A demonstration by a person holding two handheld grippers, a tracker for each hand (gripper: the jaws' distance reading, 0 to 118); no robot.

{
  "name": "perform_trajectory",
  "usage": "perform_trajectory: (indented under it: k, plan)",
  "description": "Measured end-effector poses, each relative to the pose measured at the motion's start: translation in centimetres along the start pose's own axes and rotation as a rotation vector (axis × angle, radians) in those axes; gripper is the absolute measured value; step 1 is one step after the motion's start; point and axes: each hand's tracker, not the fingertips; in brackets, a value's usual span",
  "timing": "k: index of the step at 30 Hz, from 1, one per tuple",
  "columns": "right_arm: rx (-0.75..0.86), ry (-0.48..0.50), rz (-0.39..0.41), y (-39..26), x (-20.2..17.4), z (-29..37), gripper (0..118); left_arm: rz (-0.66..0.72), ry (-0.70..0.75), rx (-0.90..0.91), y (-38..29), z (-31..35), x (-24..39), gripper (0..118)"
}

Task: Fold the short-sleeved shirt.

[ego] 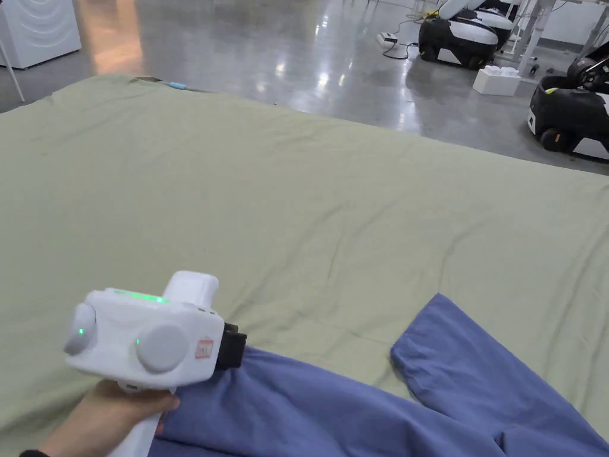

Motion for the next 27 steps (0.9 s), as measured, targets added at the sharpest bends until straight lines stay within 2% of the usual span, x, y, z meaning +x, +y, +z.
perform_trajectory:
  k: [1, 2, 3, 4, 8, 11, 12, 13, 15, 18, 20, 22, 24, 27]
  plan:
    - [-0.002, 0.003, 0.001, 0.0, 0.0, 0.0, 2, -0.031, -0.036, 0.081, -0.3, 0.6, 0.1, 58]
    - [-0.005, 0.004, 0.003, -0.1, 0.1, -0.1, 2, -0.049, -0.034, 0.075, -0.2, 1.5, 0.5, 44]
    - [-0.007, 0.001, 0.006, -0.1, 0.2, -0.2, 2, -0.033, -0.038, 0.075, -0.4, 2.4, 0.9, 15]
    - [-0.008, -0.006, 0.01, -0.1, 0.3, -0.4, 2, -0.007, -0.073, 0.099, -0.5, 3.2, 0.9, 11]
    - [-0.019, -0.029, 0.041, 0.7, 1.6, -1.4, 2, 0.078, -0.256, 0.096, -1.3, 5.8, 0.5, 9]
    - [-0.017, -0.034, 0.079, 1.8, 3.3, -3.0, 2, 0.052, -0.252, 0.037, -2.3, 4.6, 0.7, 9]
    - [-0.044, -0.006, 0.078, 2.4, 4.2, -3.9, 7, 0.042, -0.229, 0.003, -2.9, 3.6, 0.8, 9]
    - [-0.084, 0.032, 0.059, 2.8, 5.0, -4.8, 32, 0.033, -0.188, -0.032, -3.4, 2.7, 1.0, 9]
    - [-0.21, 0.099, 0.012, 3.6, 6.6, -7.4, 115, 0.027, -0.196, 0.036, -4.6, 2.2, 1.4, 9]
    - [-0.303, 0.16, 0.005, 3.8, 8.0, -11.5, 118, -0.01, -0.158, 0.015, -4.0, 2.6, 2.2, 9]
    - [-0.385, 0.122, 0.037, 4.1, 8.4, -14.6, 118, -0.017, -0.153, 0.013, -4.1, 2.5, 2.2, 9]
    - [-0.478, 0.104, 0.084, 4.2, 8.2, -16.7, 113, -0.01, -0.159, 0.011, -3.9, 2.5, 1.9, 9]
    - [-0.594, 0.094, 0.122, 3.9, 7.8, -18.9, 103, 0.018, -0.183, 0.012, -4.0, 2.4, 1.3, 9]
    - [-0.751, 0.093, 0.163, 2.4, 7.3, -21.3, 98, 0.033, -0.197, 0.011, -4.0, 2.4, 1.1, 9]
